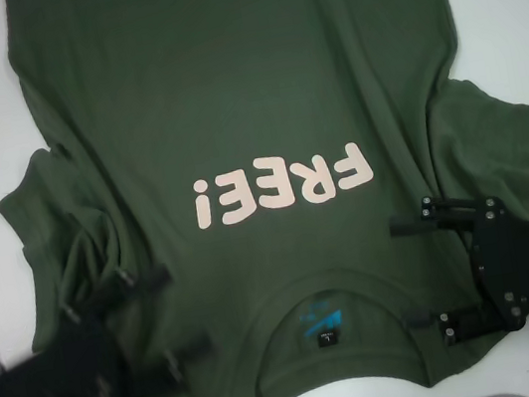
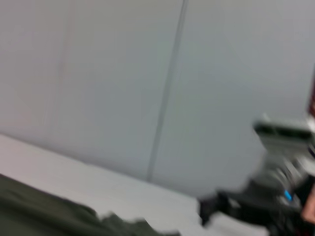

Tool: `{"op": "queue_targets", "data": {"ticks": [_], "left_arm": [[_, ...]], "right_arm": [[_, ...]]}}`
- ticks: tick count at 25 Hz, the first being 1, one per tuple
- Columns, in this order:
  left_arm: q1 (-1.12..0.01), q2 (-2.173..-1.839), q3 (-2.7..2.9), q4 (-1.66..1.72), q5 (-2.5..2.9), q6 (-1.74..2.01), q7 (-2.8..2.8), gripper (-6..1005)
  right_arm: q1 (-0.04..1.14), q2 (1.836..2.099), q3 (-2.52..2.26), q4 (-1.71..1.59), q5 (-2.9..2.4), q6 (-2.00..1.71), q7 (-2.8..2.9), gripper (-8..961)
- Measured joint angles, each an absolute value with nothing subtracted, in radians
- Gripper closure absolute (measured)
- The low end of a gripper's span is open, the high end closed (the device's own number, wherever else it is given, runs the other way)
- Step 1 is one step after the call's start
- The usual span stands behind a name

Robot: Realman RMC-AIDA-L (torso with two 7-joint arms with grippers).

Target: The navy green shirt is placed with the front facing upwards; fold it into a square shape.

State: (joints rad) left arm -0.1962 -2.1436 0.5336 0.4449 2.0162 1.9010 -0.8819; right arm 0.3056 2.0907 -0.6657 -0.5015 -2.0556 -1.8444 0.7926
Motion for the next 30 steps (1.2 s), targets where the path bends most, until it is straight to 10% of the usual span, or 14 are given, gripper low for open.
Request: {"op": "queue_targets", "data": {"ticks": [5, 13, 30], "left_arm": [[-0.276, -2.117, 0.342, 0.602, 1.956, 1.950, -1.378, 157], [-0.413, -1.921, 0.340, 0.662, 2.176, 1.868, -2.317, 163], [-0.461, -1.924, 0.373, 0.662, 2.432, 1.716, -2.457, 223]], "right_arm": [[0.309, 2.089, -0.624, -0.502, -2.055, -1.884, 0.805, 27], [0.312, 2.086, -0.603, -0.519, -2.054, -1.908, 0.828, 26], [0.323, 2.086, -0.595, -0.528, -2.057, -1.906, 0.883, 26]]}}
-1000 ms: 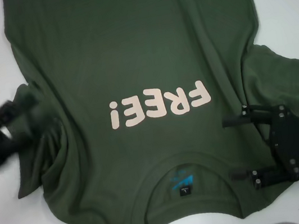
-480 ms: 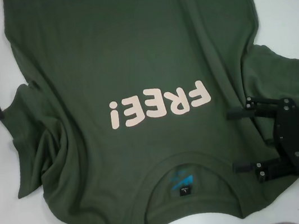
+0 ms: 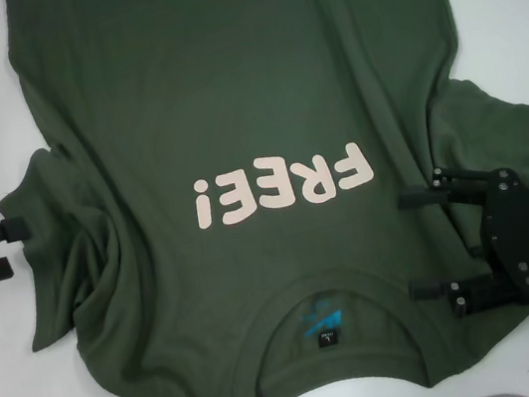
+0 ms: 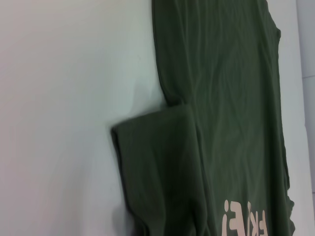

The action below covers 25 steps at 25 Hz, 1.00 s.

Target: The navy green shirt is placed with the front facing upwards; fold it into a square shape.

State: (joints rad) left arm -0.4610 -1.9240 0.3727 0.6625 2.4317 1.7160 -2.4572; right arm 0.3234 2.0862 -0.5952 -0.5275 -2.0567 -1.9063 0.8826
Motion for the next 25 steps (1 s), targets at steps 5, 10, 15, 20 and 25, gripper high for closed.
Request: {"op": "queue_targets", "data": {"ticks": [5, 10, 15, 20, 25], "left_arm": [[-0.474, -1.927, 0.378, 0.631, 2.430, 1.674, -2.468, 223], [-0.476, -1.930, 0.374, 0.617, 2.428, 1.614, -2.488, 222], [-0.476, -1.930, 0.378, 0.601, 2.431, 1.573, -2.490, 222], [-0.477, -1.930, 0.380, 0.590, 2.431, 1.560, -2.492, 222], [-0.477, -1.933, 0.380, 0.565, 2.432, 1.530, -2.493, 222]], "right_arm": [[0.323, 2.086, -0.595, -0.528, -2.056, -1.906, 0.883, 26], [0.319, 2.086, -0.594, -0.528, -2.054, -1.910, 0.884, 27], [0.318, 2.085, -0.587, -0.529, -2.054, -1.911, 0.884, 27], [0.317, 2.085, -0.575, -0.529, -2.054, -1.912, 0.884, 27], [0.314, 2.085, -0.568, -0.529, -2.054, -1.913, 0.884, 27]]}}
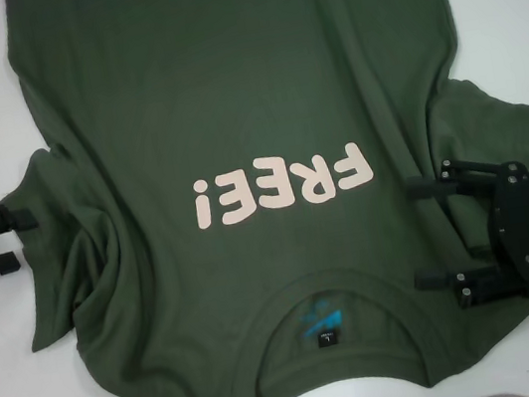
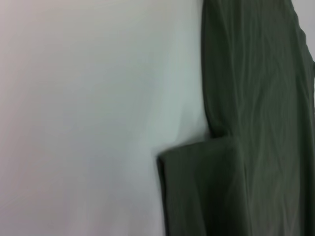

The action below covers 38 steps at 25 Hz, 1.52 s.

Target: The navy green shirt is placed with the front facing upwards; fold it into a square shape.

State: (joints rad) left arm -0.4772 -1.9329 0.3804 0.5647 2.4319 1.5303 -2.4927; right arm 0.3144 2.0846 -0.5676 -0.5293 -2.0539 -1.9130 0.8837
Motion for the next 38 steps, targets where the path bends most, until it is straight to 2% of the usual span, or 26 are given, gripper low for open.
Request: {"op": "queue_targets", "data": {"ticks": [38], "left_arm": [[-0.507, -1.946, 0.408, 0.538, 2.426, 1.494, -2.488, 223]], "right_arm": [[0.307, 2.083, -0.557, -0.541, -2.054, -1.917, 0.884, 26]]}}
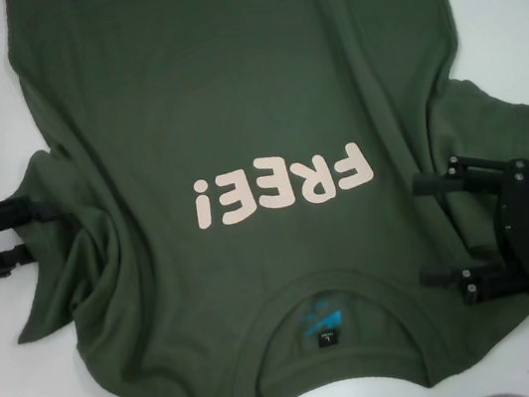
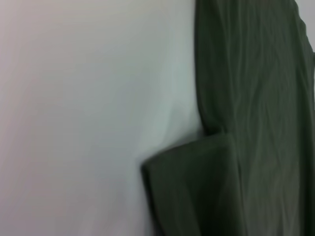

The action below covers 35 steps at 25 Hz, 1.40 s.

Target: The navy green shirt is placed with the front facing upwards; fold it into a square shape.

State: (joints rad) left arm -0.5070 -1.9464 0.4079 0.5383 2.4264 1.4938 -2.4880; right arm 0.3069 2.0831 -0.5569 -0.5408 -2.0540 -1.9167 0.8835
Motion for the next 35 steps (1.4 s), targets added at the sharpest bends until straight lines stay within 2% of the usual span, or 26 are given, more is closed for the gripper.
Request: {"op": "queue_targets", "data": {"ticks": [17, 31, 35], "left_arm": [[-0.533, -1.961, 0.486, 0.541, 2.433, 1.459, -2.491, 244], [-0.540, -1.960, 0.526, 0.578, 2.419, 1.494, -2.494, 692], [-0.535, -1.954, 0.526, 0.582, 2.419, 1.502, -2.496, 854]], "right_arm": [[0.305, 2.083, -0.557, -0.542, -2.054, -1.918, 0.884, 27], [0.306, 2.083, -0.529, -0.552, -2.054, -1.934, 0.898, 27], [0.309, 2.083, -0.524, -0.555, -2.054, -1.942, 0.898, 27]]}}
